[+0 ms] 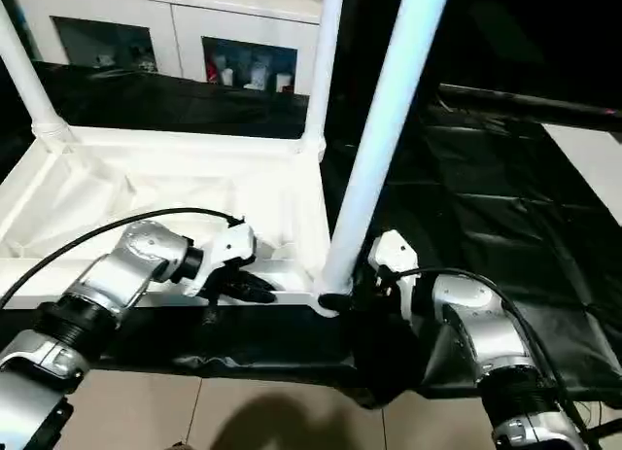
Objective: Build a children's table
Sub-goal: Rotate leg to tighten
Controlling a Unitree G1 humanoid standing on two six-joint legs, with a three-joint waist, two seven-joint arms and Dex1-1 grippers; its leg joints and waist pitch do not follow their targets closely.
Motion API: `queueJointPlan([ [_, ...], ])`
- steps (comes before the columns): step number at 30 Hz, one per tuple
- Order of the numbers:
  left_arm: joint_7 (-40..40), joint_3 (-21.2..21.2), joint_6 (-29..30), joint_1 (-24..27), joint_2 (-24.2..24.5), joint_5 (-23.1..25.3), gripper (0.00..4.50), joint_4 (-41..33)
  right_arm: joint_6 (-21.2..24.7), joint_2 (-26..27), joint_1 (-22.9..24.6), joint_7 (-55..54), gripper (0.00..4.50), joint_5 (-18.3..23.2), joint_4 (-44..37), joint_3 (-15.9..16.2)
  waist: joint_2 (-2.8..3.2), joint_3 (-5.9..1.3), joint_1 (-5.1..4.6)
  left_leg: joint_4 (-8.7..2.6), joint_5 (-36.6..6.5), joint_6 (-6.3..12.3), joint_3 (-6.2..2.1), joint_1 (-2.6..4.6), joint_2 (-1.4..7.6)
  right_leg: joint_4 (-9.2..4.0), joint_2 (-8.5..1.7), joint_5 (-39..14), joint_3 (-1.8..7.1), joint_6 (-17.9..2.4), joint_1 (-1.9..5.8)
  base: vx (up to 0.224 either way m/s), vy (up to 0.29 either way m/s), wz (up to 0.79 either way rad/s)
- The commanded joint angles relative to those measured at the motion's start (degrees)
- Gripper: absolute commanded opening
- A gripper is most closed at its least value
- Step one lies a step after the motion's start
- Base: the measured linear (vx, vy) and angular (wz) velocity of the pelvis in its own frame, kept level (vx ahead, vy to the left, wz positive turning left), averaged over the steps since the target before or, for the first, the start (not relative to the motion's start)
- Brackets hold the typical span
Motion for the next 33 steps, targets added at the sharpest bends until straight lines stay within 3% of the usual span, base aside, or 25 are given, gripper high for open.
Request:
queueJointPlan([
  [1,-2.02,-2.65,0.53,1.79,0.30,1.12,0.00,0.24,0.77,0.04,0.23,0.66,3.31,0.32,-0.94,0.46,0.38,-2.79,0.09,-3.84,-18.35,1.12,0.11,0.72,1.23,-4.15,-2.30,-14.72,1.53,-11.84,2.27,0.000,0.000,0.00],
  [7,-1.92,-2.47,0.84,1.91,0.19,0.82,0.00,-0.14,1.70,0.42,-0.22,0.91,2.72,1.19,-0.69,-0.15,0.22,-2.97,0.09,-3.60,-15.18,1.86,0.22,0.49,1.10,-3.52,-2.09,-9.09,1.48,-13.11,2.55,0.000,0.000,0.00],
  [17,-2.43,-2.64,1.53,2.54,0.33,0.66,0.00,-0.65,2.02,1.61,0.31,0.44,2.63,2.74,-0.51,-1.41,0.18,-2.98,0.09,-3.53,-14.87,2.02,0.29,0.55,1.10,-3.52,-2.14,-9.37,1.49,-13.19,2.51,0.000,0.000,0.00],
  [20,7.52,-0.34,-0.21,1.31,-3.21,1.96,0.00,3.19,3.20,6.80,-3.34,-14.59,2.63,4.51,5.39,-8.43,0.24,-2.93,-0.17,-3.58,-15.44,1.16,0.32,0.43,0.99,-3.61,-2.22,-10.87,1.57,-13.01,2.24,0.000,0.000,0.00],
  [21,15.00,1.13,-0.18,0.22,-5.92,2.93,0.00,6.01,2.47,9.50,-4.98,-23.74,2.63,4.17,9.18,-11.36,0.03,-2.91,-0.38,-3.72,-16.60,-0.12,0.13,0.49,0.99,-3.82,-2.27,-14.01,1.41,-12.16,2.20,0.000,0.000,0.00],
  [22,17.59,1.41,0.77,-0.26,-7.02,3.35,0.00,7.08,2.52,11.10,-5.25,-26.21,2.63,5.11,9.83,-12.56,0.13,-2.92,-0.54,-3.75,-17.72,-1.08,0.05,0.70,0.95,-4.00,-2.38,-16.83,1.41,-11.34,2.05,0.000,0.000,0.00],
  [24,20.64,1.76,2.65,-0.88,-8.68,3.66,0.00,8.46,3.03,13.56,-5.41,-28.72,2.62,6.41,9.79,-13.48,0.21,-2.82,-0.55,-3.82,-18.95,-1.28,-0.02,0.71,0.96,-4.37,-2.42,-19.23,1.48,-10.11,1.92,0.000,0.000,0.00],
  [27,23.85,2.02,5.53,-1.82,-11.59,3.64,0.00,10.21,2.37,17.56,-6.20,-35.22,2.61,3.48,10.63,-11.69,0.08,-2.94,-0.52,-3.74,-17.44,-0.44,0.13,0.52,0.83,-4.37,-2.20,-16.32,1.56,-9.91,1.93,0.000,0.000,0.00],
  [31,28.90,2.60,6.05,-4.26,-15.57,4.66,0.00,14.54,1.67,21.68,-8.14,-44.94,2.59,-4.34,14.60,-8.25,0.19,-2.85,-0.97,-3.91,-17.91,-1.42,0.04,0.49,0.64,-4.62,-2.11,-18.94,1.53,-8.91,1.73,0.000,0.000,0.00],
  [33,29.62,2.89,5.90,-4.79,-16.31,4.73,0.00,15.37,1.17,22.25,-8.49,-45.55,2.59,-5.51,15.30,-7.37,0.23,-2.84,-0.98,-3.93,-18.50,-1.45,0.03,0.59,0.60,-4.76,-2.17,-19.15,1.54,-8.67,1.72,0.000,0.000,0.00],
])
